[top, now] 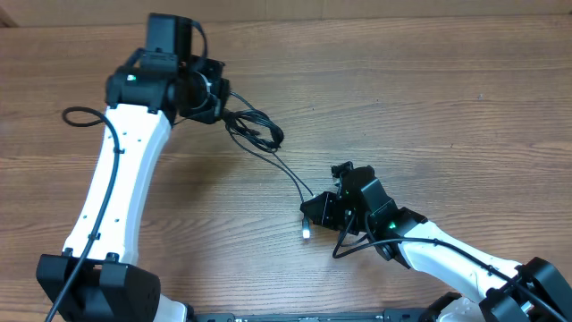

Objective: Untangle cables

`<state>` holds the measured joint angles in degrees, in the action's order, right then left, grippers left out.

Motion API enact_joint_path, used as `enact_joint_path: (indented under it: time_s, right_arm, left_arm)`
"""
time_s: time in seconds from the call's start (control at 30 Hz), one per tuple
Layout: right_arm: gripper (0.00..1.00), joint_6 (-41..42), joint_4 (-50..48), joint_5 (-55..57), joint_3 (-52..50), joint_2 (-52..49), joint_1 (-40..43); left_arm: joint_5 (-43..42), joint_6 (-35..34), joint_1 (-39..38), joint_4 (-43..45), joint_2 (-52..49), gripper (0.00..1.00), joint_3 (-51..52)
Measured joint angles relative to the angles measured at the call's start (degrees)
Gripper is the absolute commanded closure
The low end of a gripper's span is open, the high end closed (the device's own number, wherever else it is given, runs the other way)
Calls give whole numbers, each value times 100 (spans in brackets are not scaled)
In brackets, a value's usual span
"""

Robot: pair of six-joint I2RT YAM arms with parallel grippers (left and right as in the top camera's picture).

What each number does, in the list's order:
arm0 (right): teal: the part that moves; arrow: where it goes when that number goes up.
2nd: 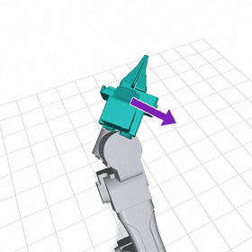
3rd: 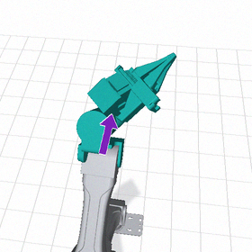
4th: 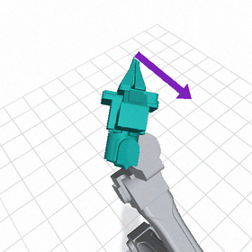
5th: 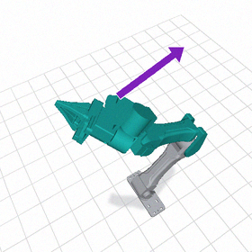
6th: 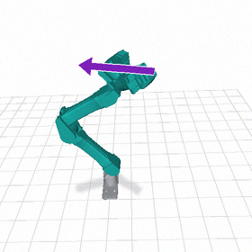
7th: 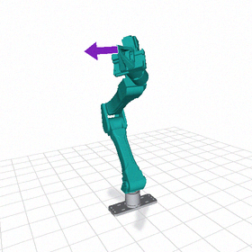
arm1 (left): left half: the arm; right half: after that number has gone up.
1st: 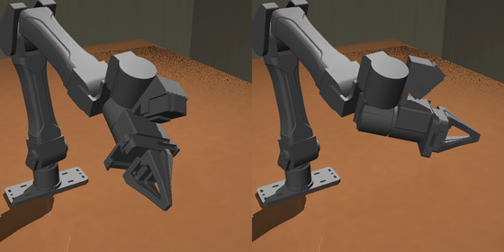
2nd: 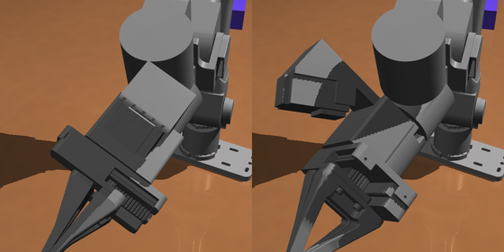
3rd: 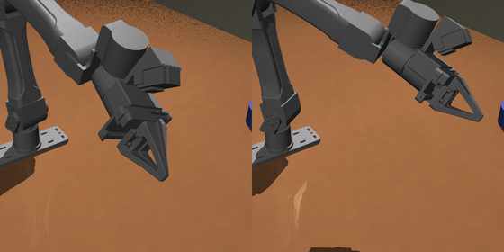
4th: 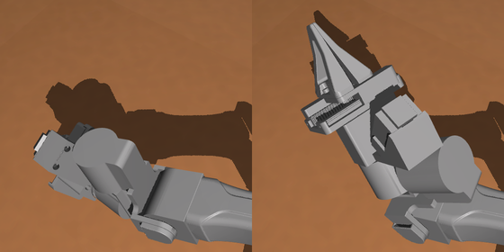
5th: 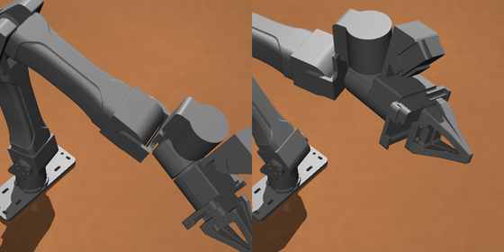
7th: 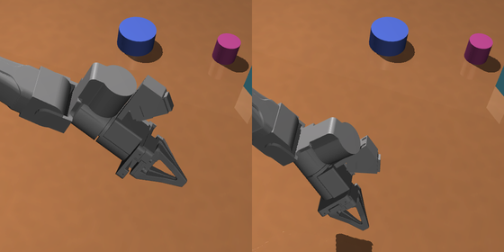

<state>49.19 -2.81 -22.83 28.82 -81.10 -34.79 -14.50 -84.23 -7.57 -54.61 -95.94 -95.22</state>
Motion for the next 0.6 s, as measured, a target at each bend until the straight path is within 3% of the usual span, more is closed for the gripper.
enact_joint_path:
  time_s: [0.13, 0.17, 0.2, 0.23, 0.6]
  right_arm:
    - [95, -122, 28, -109, 0, 0, 323]
    - [74, -129, 50, -127, 0, 0, 437]
    - [27, -116, 79, -133, 0, 0, 533]
    - [0, -149, 133, -188, -2, 0, 662]
    - [0, -485, -258, -2273, -7, 70, 2437]
  left_arm:
    - [-2, 66, 131, -4, 0, 96, 0]
    - [-4, 70, 131, -4, 0, 96, 0]
    - [-4, 79, 129, -4, 0, 96, 0]
    - [-2, 83, 129, -7, 0, 96, 0]
    - [0, 190, -243, -758, 0, 95, -2]
